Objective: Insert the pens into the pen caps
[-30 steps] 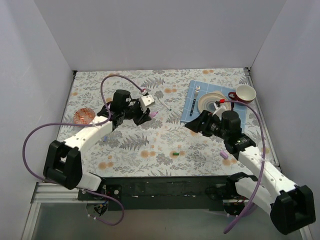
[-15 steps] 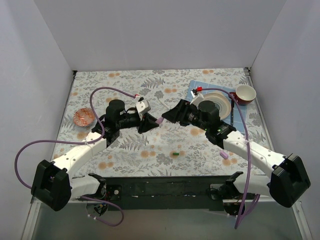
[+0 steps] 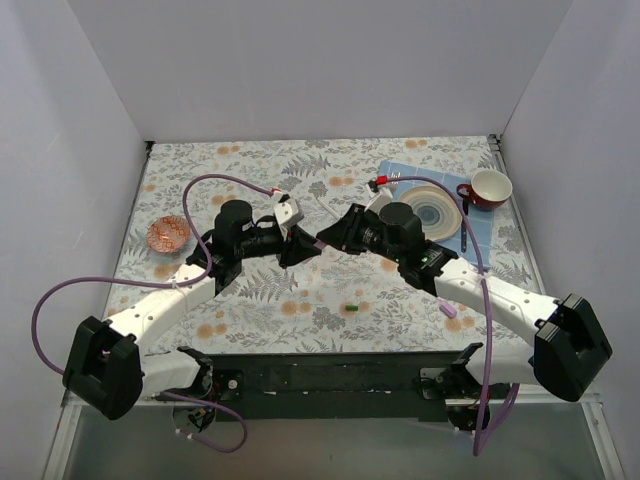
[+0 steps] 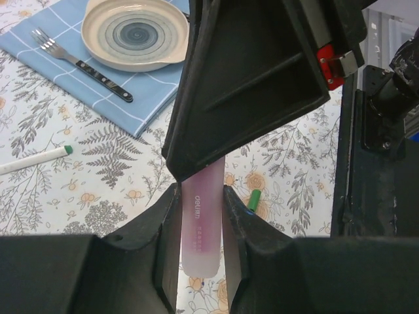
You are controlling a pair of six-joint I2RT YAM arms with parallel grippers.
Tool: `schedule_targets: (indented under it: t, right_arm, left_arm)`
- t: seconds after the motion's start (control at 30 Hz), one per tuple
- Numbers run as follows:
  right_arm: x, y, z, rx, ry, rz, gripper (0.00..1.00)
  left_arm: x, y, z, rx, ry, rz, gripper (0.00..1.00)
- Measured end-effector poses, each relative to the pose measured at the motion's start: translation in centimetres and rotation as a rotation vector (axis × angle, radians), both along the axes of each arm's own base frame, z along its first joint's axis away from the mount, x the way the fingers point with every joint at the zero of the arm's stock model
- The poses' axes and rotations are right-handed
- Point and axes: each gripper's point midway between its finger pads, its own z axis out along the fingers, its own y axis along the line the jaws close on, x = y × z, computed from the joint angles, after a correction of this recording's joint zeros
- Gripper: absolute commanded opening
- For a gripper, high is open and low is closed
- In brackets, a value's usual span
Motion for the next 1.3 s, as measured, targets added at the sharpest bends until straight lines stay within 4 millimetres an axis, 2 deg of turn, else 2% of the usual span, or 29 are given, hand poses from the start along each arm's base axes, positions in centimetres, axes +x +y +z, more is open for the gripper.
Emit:
schedule_targets:
  t: [0.03, 0.07, 0.17, 0.2, 0.3, 0.4, 0.5, 0.57, 0.6, 0.63, 0.67, 0.73, 0.77, 0.83, 0.87, 0.93, 1.03, 1.07, 1.1, 1.13, 1.2, 1.23, 1.3]
  right_arm:
    - [-0.1, 0.3, 0.3, 0.009, -0.001, 0.011, 0.07]
    - [0.0, 0.3, 0.3, 0.003, -0.01, 0.011, 0.01]
    - [0.1, 0.3, 0.5, 0.002, -0.021, 0.015, 0.01]
    - [0.0, 0.4, 0.7, 0.002, -0.041, 0.031, 0.01]
    - [-0.9, 0.8, 2.0, 0.001, -0.145, 0.125, 0.01]
    - [-2.1, 0.2, 4.6, 0.013, -0.288, 0.226, 0.01]
    - [-2.8, -1.4, 8.0, 0.054, -0.443, 0.293, 0.01]
    - [-3.3, -2.4, 10.2, 0.087, -0.543, 0.332, 0.01]
    - [-3.6, -2.6, 10.7, 0.096, -0.57, 0.347, 0.01]
    - [-4.0, -2.6, 11.1, 0.104, -0.595, 0.376, 0.01]
    - [-4.6, -2.5, 11.3, 0.113, -0.615, 0.411, 0.01]
    - [-5.4, -2.3, 11.1, 0.122, -0.624, 0.468, 0.01]
    - [-5.8, -2.2, 11.0, 0.125, -0.624, 0.492, 0.01]
    - [-6.1, -2.1, 10.8, 0.126, -0.623, 0.519, 0.01]
    - [-6.2, -2.1, 10.8, 0.127, -0.623, 0.526, 0.01]
    - [-6.3, -2.1, 10.6, 0.122, -0.628, 0.532, 0.01]
    - [-6.3, -2.1, 10.1, 0.124, -0.589, 0.537, 0.01]
    - [-6.4, -2.1, 10.1, 0.125, -0.592, 0.537, 0.05]
    - [-6.4, -2.1, 10.1, 0.125, -0.592, 0.537, 0.17]
    - [-6.3, -2.1, 10.1, 0.124, -0.591, 0.536, 0.4]
    - [-6.3, -2.1, 9.9, 0.119, -0.584, 0.532, 0.59]
    - [-6.1, -2.1, 9.7, 0.109, -0.576, 0.522, 0.77]
    - [-5.7, -2.3, 9.4, 0.093, -0.55, 0.493, 0.86]
  left_arm:
    - [0.0, 0.0, -0.1, 0.001, 0.007, 0.003, 0.1]
    - [0.0, 0.0, -0.1, -0.001, 0.007, 0.003, 0.23]
    - [0.1, 0.0, 0.3, -0.011, 0.001, 0.009, 0.48]
    - [-0.2, -0.1, 0.4, -0.019, 0.012, -0.001, 0.66]
    - [-1.4, -0.4, 1.0, -0.042, 0.028, -0.06, 0.76]
    - [-2.9, -0.5, 1.9, -0.074, 0.072, -0.107, 0.76]
    - [-4.3, -0.7, 3.5, -0.098, 0.143, -0.162, 0.74]
    - [-5.4, -1.0, 5.1, -0.124, 0.188, -0.217, 0.66]
    - [-5.7, -1.0, 5.6, -0.132, 0.205, -0.238, 0.59]
    - [-6.2, -1.2, 6.3, -0.142, 0.225, -0.267, 0.47]
    - [-6.5, -1.3, 6.8, -0.148, 0.253, -0.293, 0.41]
    - [-6.8, -1.6, 7.5, -0.155, 0.305, -0.335, 0.36]
    - [-6.9, -1.8, 7.5, -0.154, 0.336, -0.356, 0.3]
    - [-6.9, -2.1, 7.1, -0.148, 0.411, -0.38, 0.24]
    - [-6.8, -2.2, 6.8, -0.143, 0.445, -0.389, 0.14]
    - [-7.0, -2.3, 6.0, -0.131, 0.507, -0.409, 0.0]
    - [-7.6, -2.2, 5.9, -0.13, 0.499, -0.445, 0.0]
    - [-7.7, -2.2, 6.0, -0.13, 0.496, -0.448, 0.0]
    - [-7.7, -2.2, 6.0, -0.13, 0.493, -0.447, 0.0]
    - [-7.8, -2.1, 5.9, -0.13, 0.489, -0.445, 0.0]
    - [-7.7, -2.1, 5.8, -0.13, 0.484, -0.43, 0.0]
    - [-7.6, -2.0, 5.6, -0.129, 0.485, -0.413, 0.0]
    - [-7.5, -2.0, 5.4, -0.126, 0.483, -0.387, 0.0]
